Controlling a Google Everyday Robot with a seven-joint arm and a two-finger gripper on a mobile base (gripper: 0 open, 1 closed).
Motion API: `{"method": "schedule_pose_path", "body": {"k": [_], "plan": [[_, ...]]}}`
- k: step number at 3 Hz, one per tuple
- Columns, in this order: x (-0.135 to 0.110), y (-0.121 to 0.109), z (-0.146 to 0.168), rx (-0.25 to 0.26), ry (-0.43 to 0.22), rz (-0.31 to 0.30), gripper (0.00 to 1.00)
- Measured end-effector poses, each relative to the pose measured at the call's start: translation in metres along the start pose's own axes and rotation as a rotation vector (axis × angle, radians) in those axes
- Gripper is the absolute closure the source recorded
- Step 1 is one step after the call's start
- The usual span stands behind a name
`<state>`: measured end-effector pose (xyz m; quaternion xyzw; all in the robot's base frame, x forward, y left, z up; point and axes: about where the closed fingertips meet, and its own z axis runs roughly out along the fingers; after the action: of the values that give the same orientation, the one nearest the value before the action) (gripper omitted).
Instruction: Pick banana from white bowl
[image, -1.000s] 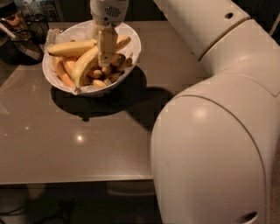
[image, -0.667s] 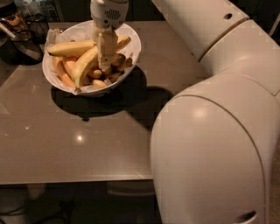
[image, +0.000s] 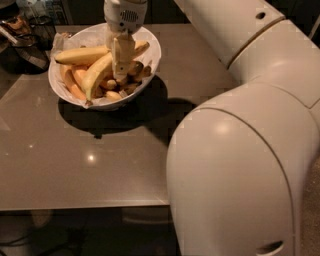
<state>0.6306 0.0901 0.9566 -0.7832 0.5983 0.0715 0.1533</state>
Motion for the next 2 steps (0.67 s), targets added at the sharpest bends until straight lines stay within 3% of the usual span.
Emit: {"method": "schedule_pose_path", "body": {"k": [2], "plan": [[0.0033, -0.0003, 0.0011, -0.007, 0.002, 0.01, 0.29]]}}
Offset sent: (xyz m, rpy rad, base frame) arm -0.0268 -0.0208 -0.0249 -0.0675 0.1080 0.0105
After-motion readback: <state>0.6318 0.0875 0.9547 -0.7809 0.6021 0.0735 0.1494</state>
